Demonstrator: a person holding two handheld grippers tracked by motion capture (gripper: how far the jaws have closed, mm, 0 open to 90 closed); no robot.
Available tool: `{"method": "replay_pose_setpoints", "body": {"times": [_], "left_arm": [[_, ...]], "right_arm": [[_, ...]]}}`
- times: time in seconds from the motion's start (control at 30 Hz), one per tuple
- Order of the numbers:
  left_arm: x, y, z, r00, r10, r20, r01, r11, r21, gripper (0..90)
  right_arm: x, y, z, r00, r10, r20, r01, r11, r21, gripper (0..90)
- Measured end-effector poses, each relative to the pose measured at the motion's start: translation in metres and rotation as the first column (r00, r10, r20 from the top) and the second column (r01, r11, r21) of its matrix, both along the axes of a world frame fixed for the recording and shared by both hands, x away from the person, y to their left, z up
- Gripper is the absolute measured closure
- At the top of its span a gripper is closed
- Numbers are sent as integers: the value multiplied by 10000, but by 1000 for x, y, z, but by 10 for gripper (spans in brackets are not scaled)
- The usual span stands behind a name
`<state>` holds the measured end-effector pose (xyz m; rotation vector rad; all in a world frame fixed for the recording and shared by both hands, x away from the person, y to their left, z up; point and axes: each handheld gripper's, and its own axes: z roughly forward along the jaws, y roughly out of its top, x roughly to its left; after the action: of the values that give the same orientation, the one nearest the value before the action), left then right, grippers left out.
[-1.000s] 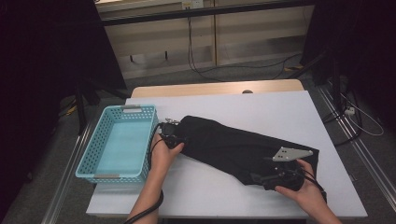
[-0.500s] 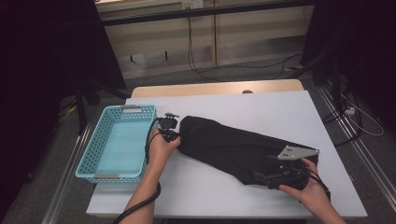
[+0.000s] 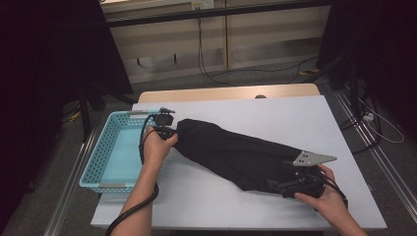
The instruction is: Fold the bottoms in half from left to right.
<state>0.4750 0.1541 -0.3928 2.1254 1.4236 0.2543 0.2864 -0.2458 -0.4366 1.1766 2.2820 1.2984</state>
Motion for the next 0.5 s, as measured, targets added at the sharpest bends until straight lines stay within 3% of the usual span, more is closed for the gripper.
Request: {"method": "replay_pose_setpoints", "body": {"times": [0.27,0.5], "left_arm": [[5,0,2,9994,-117,-322,116,9999,-22,826],[10,0,6,9974,-1,-727,26,9994,345,827]], "right_arm": [[4,3,0,10000,58,28,-58,10000,13,121],[-2,-1,0,10000,7,2,-7,10000,59,121]]}}
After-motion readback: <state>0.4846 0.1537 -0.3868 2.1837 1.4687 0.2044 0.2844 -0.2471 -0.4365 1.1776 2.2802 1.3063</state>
